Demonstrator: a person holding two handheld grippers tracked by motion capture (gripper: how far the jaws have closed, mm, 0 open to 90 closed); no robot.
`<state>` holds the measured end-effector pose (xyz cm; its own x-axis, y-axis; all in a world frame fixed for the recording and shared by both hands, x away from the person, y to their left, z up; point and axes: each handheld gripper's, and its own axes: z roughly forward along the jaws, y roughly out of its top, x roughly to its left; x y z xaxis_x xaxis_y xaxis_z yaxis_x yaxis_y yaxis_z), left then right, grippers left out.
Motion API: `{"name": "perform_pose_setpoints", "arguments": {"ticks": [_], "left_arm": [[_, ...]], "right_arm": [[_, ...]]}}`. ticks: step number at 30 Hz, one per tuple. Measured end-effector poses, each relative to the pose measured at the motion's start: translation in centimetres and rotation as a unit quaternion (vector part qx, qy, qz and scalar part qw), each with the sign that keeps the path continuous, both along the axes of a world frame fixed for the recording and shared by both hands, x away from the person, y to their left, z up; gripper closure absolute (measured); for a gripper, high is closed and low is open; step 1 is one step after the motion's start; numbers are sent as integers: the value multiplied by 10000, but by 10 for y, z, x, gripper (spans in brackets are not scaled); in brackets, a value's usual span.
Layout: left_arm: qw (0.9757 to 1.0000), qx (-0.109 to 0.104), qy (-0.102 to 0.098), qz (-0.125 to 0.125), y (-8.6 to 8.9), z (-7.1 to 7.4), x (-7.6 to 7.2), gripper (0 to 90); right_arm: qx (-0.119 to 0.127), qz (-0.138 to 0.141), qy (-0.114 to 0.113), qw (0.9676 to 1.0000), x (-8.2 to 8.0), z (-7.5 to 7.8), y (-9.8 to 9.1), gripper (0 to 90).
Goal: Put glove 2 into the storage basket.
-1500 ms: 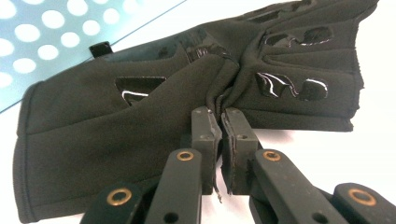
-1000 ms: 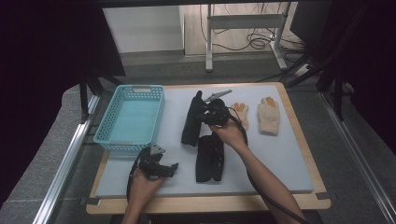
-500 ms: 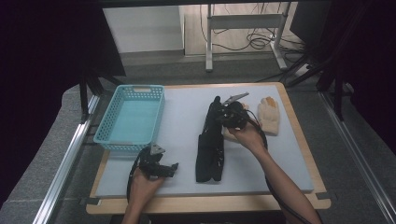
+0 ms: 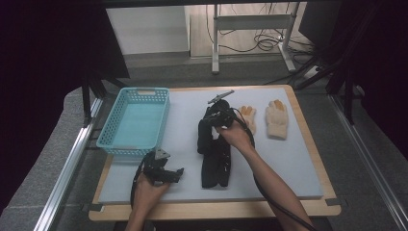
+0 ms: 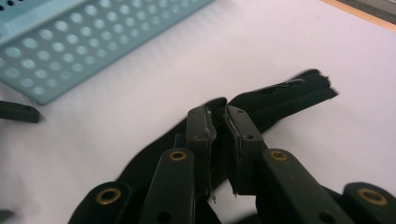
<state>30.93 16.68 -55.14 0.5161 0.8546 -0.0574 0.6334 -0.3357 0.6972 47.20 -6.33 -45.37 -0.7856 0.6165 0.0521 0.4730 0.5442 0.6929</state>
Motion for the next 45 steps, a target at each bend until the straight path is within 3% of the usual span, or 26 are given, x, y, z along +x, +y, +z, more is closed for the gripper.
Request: {"name": "perform_pose_setpoints", "arguments": {"ticks": [5, 11, 18, 23, 25, 28, 30, 34, 41, 45], "left_arm": [[10000, -1, -1, -1, 0, 0, 0, 29], [10000, 0, 8, 0, 0, 0, 0, 29], [10000, -7, 8, 4, 0, 0, 0, 29], [10000, -13, 1, 5, 0, 0, 0, 29], [10000, -12, 2, 4, 0, 0, 0, 29], [10000, -9, 5, 4, 0, 0, 0, 29], [10000, -6, 5, 3, 0, 0, 0, 28], [10000, 0, 7, 2, 0, 0, 0, 29], [10000, 0, 4, 3, 0, 0, 0, 29], [10000, -6, 5, 5, 0, 0, 0, 29]], "right_arm": [[217, 227, 9, 9995, 0, -5, 26, 691], [57, 198, -206, 9996, 9, -12, 29, 619], [69, 357, -96, 9993, 22, -39, 35, 546], [-147, 467, -98, 9988, 29, -61, 52, 417], [-222, 489, -75, 9985, 32, -68, 57, 407], [-337, 635, -138, 9973, 32, -73, 63, 494], [-181, 600, 166, 9979, 35, -73, 64, 622], [-40, 484, 264, 9985, 33, -74, 61, 811], [-87, 465, 244, 9986, 31, -64, 60, 867], [135, 444, 207, 9987, 27, -51, 51, 867]]}}
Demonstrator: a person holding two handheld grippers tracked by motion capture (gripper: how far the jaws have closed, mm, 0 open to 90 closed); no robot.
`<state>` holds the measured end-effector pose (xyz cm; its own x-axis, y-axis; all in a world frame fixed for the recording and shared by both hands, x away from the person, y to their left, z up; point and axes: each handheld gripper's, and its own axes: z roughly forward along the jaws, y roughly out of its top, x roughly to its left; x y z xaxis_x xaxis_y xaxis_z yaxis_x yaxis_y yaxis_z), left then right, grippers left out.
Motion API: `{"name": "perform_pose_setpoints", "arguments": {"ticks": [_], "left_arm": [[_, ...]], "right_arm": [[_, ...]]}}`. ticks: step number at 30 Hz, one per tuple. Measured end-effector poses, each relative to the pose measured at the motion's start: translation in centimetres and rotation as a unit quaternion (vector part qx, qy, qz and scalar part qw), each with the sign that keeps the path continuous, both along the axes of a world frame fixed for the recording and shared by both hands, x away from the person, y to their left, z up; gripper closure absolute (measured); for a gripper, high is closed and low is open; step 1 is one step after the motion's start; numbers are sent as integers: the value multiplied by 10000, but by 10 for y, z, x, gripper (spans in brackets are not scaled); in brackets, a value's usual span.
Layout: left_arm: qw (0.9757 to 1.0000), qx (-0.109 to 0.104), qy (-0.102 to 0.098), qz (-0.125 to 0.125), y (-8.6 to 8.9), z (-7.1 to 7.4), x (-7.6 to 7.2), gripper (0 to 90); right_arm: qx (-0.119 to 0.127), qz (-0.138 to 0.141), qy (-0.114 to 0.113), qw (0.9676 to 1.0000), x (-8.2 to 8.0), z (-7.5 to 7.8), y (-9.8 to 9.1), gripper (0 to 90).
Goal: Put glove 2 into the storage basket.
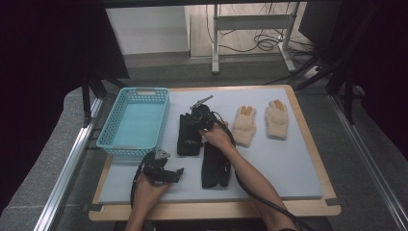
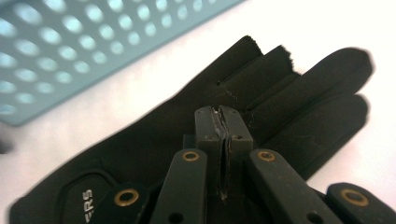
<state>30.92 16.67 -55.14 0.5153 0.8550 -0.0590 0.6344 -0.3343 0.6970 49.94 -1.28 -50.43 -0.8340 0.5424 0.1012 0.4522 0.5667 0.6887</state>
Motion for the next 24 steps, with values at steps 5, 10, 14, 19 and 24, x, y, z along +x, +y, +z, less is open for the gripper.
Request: {"name": "perform_pose_setpoints", "arguments": {"ticks": [5, 10, 14, 19, 24], "left_arm": [[10000, 12, 1, -5, 0, 0, 0, 29], [10000, 16, -4, -6, 0, 0, 0, 29], [10000, 7, -7, -3, 0, 0, 0, 29], [10000, 2, -11, 8, 0, 0, 0, 29], [10000, -11, -15, 14, 0, 0, 0, 29]], "right_arm": [[205, -35, -50, 9998, -12, 27, -17, 867], [265, 58, -187, 9995, -28, 55, -32, 867], [384, 125, -221, 9989, -44, 75, -49, 867], [385, 129, -278, 9988, -71, 91, -72, 866], [356, 82, -225, 9991, -98, 97, -94, 866]]}}
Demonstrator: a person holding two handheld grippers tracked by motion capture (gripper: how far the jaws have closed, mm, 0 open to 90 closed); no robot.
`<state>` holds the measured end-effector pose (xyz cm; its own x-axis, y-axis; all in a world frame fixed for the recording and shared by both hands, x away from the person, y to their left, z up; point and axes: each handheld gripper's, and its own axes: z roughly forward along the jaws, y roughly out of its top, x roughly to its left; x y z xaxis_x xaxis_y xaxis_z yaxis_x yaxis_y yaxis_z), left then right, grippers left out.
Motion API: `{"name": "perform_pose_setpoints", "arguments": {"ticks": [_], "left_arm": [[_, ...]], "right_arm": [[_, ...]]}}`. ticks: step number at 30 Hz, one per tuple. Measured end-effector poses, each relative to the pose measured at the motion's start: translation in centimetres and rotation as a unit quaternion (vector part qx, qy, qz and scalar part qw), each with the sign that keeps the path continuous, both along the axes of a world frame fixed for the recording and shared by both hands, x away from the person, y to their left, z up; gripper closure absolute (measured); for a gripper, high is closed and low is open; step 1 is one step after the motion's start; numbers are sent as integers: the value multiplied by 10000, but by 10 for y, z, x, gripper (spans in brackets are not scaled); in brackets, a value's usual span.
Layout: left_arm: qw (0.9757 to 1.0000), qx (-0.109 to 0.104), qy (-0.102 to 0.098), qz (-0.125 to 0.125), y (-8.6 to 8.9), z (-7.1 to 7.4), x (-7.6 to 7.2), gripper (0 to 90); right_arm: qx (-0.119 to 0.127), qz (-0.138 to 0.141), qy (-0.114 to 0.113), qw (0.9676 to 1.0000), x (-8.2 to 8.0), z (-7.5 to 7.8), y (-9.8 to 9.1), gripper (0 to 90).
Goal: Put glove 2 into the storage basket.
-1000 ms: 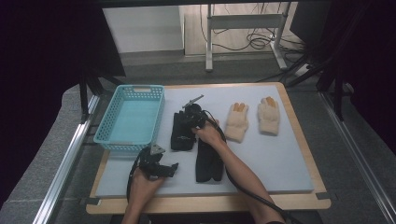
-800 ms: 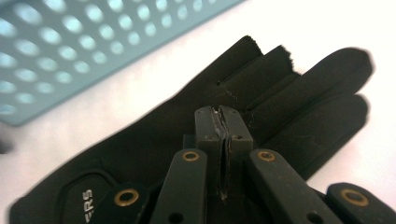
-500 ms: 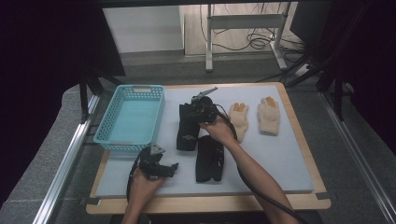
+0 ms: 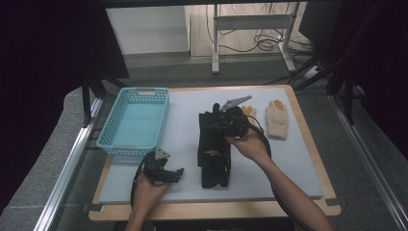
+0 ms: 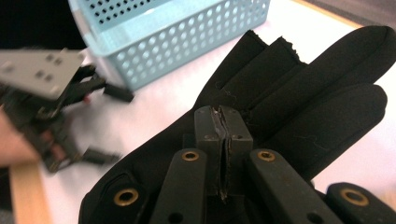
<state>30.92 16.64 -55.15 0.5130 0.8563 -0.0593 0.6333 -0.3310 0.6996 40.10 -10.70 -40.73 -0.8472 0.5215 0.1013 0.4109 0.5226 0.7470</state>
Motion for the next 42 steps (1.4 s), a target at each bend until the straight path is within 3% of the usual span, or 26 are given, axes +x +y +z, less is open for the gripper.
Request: {"name": "perform_pose_setpoints", "arguments": {"ticks": [5, 10, 13, 18, 20, 22, 25, 29, 33, 35, 39, 42], "left_arm": [[10000, -2, 2, -1, 0, 0, 0, 29], [10000, 13, 8, -10, 0, 0, 0, 29], [10000, 3, 7, 0, 0, 0, 0, 29], [10000, 22, 18, -10, 0, 0, 0, 29], [10000, 21, 17, -10, 0, 0, 0, 29], [10000, 22, 16, -10, 0, 0, 0, 29], [10000, 27, 12, -16, 0, 0, 0, 29], [10000, 23, 13, -7, 0, 0, 0, 29], [10000, 21, 15, -9, 0, 0, 0, 29], [10000, 21, 14, -9, 0, 0, 0, 30], [10000, 19, 11, -7, 0, 0, 0, 30], [10000, 18, 9, -4, 0, 0, 0, 30]], "right_arm": [[-80, -37, 74, 9999, -21, -4, -12, 865], [-357, -85, 278, 9989, -22, -35, -10, 865], [-384, -193, 448, 9981, -15, -56, -10, 864], [-642, -288, 220, 9973, -17, -82, -7, 841], [-638, -266, 152, 9975, -18, -89, -5, 753], [-629, -252, 105, 9976, -19, -92, -5, 637], [-547, -253, -95, 9981, -19, -85, -10, 541], [-514, -351, -149, 9980, -19, -78, -29, 513], [-434, -397, -22, 9983, -20, -86, -52, 512], [-416, -448, 35, 9981, -23, -92, -61, 517], [-340, -380, 40, 9987, -32, -99, -75, 780], [-251, -195, 133, 9994, -42, -105, -80, 882]]}}
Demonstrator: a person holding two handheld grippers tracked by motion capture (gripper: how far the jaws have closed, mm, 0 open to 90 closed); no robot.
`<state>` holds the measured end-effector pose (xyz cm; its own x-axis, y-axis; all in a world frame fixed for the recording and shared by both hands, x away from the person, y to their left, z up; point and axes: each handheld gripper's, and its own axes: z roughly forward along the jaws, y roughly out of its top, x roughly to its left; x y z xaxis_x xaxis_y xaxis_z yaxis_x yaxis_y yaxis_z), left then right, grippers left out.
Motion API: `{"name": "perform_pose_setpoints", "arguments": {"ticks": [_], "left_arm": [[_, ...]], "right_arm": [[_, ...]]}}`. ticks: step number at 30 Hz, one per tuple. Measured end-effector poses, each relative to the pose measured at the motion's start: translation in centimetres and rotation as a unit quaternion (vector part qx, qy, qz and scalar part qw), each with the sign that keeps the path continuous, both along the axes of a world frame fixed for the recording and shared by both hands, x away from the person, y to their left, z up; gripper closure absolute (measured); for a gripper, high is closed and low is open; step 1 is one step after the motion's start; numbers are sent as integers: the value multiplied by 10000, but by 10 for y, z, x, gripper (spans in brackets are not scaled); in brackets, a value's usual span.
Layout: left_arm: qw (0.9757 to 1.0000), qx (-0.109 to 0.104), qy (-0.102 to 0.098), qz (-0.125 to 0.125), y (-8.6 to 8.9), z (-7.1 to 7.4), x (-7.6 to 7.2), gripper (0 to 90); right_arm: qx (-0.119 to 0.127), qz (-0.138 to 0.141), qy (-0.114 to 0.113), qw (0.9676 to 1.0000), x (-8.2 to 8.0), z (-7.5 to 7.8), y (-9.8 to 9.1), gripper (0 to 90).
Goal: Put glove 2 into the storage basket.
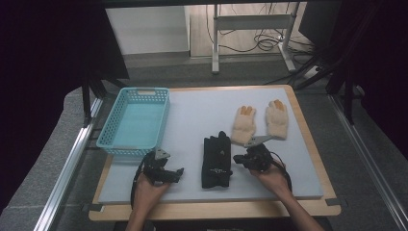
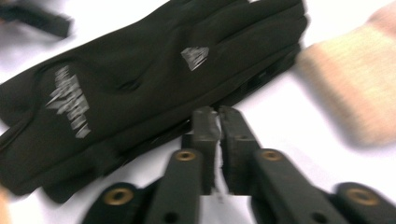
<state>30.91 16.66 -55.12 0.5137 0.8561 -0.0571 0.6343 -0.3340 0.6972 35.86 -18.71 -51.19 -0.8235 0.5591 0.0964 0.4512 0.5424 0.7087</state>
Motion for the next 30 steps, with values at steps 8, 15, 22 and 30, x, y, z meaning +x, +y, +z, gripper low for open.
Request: {"name": "perform_pose_setpoints", "arguments": {"ticks": [8, 15, 22, 30], "left_arm": [[10000, -5, 1, 7, 0, 0, 0, 32], [10000, -25, 8, 25, 0, 0, 0, 35], [10000, -8, -1, -53, 4, 1, -1, 54], [9999, 61, 41, 96, 13, 0, -1, 11]], "right_arm": [[38, 359, 112, 9993, -22, -10, 12, 884], [-26, 494, 74, 9987, -23, -16, 30, 882], [40, 460, 70, 9989, -18, -19, 51, 876], [13, 462, -18, 9989, -9, -20, 79, 872]]}}
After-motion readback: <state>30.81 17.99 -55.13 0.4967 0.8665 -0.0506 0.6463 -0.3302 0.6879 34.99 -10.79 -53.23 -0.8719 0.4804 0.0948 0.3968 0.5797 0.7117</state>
